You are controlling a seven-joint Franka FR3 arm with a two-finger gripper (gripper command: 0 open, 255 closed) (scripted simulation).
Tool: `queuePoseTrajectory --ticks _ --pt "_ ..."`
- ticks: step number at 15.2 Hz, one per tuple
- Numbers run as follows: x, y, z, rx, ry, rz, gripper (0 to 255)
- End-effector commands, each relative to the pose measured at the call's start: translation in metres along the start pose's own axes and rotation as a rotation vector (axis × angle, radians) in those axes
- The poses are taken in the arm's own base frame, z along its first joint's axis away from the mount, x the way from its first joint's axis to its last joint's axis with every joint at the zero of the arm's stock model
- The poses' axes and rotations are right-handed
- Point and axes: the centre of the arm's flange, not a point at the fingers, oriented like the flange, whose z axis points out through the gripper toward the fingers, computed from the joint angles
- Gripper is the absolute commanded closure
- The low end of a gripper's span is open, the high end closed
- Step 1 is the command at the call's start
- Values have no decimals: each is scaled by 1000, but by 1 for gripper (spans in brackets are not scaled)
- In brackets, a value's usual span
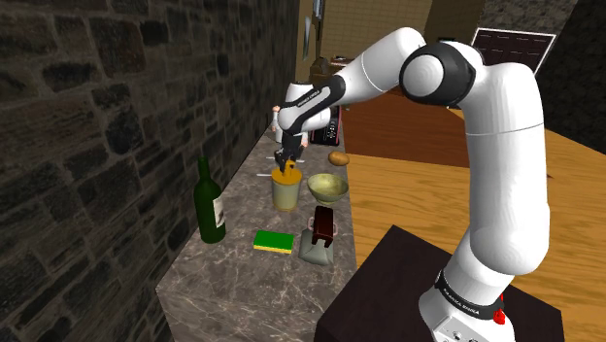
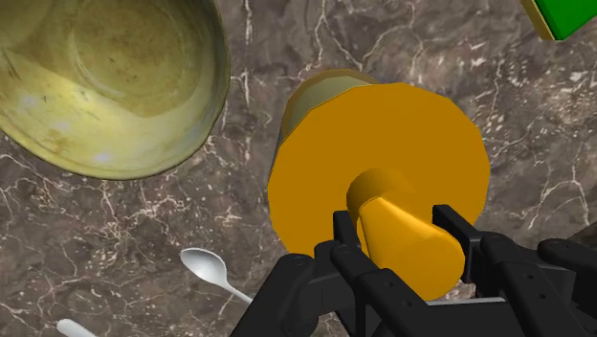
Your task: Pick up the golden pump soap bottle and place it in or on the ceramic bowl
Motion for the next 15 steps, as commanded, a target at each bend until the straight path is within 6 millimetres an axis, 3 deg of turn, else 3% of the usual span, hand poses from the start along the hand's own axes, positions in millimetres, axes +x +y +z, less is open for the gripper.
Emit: queuePoseTrajectory --ticks 1,15 --pt "1 1 -10 0 1 0 255" --pt "11 0 -84 0 1 0 255"
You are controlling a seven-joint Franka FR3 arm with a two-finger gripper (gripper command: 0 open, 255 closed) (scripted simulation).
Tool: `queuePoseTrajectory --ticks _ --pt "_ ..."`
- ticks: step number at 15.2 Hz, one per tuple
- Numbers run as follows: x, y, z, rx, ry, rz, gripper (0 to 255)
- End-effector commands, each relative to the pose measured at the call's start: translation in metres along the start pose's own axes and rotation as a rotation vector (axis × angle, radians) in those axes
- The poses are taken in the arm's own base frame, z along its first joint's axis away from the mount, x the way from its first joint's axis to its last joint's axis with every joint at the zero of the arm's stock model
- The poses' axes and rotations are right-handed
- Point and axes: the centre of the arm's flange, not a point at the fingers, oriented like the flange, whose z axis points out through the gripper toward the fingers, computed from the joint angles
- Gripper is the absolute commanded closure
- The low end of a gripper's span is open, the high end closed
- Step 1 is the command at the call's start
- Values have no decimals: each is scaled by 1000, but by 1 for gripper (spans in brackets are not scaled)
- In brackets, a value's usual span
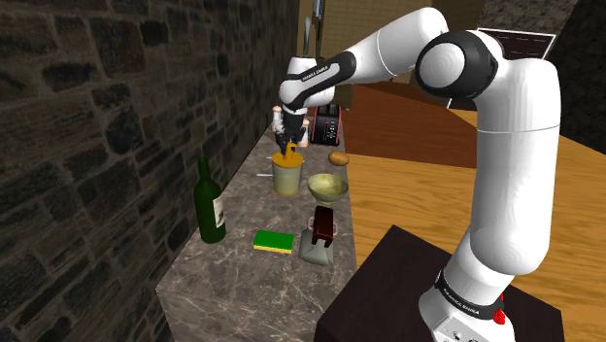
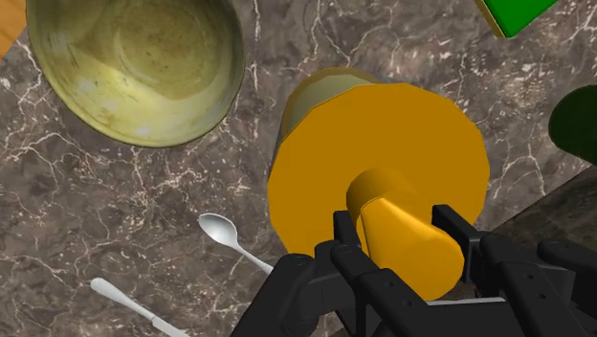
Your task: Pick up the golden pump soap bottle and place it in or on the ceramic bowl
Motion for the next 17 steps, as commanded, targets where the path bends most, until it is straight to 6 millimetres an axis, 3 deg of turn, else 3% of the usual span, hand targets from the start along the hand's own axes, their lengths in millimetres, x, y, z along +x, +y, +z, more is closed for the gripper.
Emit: queuePoseTrajectory --ticks 1,14,17 --pt "1 -1 -12 0 1 0 255" --pt "10 -2 -76 0 1 0 255" --pt "-3 32 -93 0 1 0 255"
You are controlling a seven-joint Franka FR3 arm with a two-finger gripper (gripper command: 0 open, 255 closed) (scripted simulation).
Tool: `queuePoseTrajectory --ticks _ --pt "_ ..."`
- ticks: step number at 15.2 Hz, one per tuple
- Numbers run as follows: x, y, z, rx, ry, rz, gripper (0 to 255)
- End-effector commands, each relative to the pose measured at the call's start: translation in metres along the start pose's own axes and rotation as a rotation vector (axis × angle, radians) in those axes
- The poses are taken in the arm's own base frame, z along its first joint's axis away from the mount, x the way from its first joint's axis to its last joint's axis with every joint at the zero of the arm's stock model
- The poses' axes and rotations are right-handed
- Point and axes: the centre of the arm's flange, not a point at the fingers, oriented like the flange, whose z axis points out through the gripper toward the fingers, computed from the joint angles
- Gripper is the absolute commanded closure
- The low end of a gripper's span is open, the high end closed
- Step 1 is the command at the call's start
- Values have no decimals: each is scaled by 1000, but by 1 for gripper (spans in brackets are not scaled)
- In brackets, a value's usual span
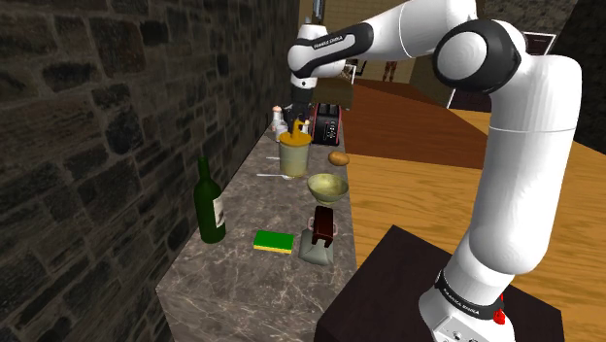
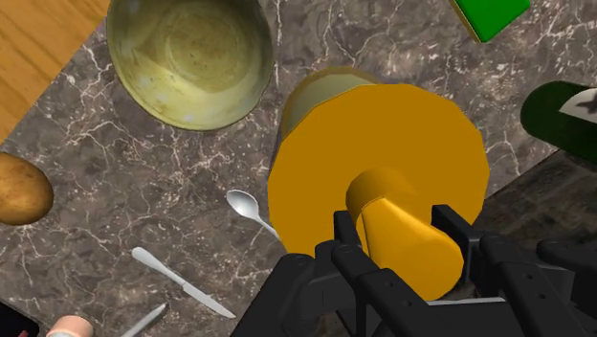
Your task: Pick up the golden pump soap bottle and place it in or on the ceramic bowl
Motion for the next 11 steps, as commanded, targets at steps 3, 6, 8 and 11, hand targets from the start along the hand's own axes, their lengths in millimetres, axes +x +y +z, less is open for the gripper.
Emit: queuePoseTrajectory --ticks 3,6,8,11 --pt "-16 44 -21 0 0 0 255" --pt "-28 78 -38 0 0 0 255" --pt "-37 100 -49 0 0 0 255" --pt "-49 134 -66 0 0 0 255"
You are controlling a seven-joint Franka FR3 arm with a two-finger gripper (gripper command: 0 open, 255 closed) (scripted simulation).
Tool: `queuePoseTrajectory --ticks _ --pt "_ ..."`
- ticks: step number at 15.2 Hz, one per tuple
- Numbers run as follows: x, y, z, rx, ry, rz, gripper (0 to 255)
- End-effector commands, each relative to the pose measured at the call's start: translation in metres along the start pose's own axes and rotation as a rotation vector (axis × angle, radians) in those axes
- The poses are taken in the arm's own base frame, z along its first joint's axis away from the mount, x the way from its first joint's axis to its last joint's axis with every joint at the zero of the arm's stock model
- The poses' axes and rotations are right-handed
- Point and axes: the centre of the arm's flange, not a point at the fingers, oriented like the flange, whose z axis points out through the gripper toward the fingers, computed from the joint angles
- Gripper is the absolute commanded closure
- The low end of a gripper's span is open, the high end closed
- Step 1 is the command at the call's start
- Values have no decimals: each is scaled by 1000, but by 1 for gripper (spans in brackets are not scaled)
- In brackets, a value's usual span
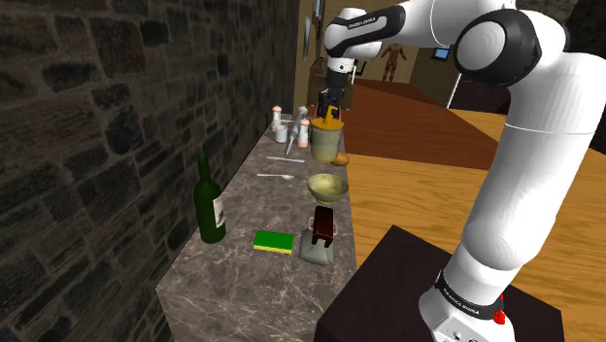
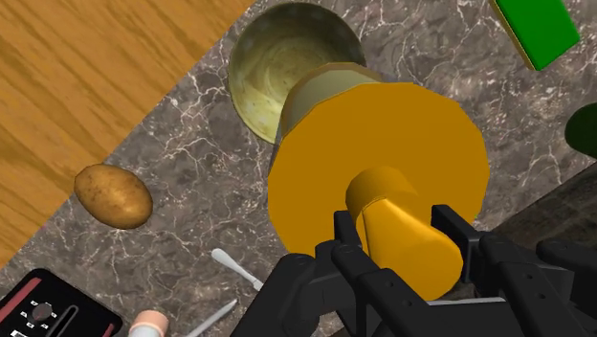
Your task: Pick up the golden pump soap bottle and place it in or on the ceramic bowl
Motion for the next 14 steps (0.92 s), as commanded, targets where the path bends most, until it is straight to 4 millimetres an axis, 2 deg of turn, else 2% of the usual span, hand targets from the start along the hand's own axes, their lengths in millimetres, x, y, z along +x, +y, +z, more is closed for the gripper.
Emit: queuePoseTrajectory --ticks 1,2,14 --pt "-9 23 -12 0 1 -2 255" --pt "-15 39 -19 0 1 -2 255" --pt "-23 39 43 0 1 -2 255"
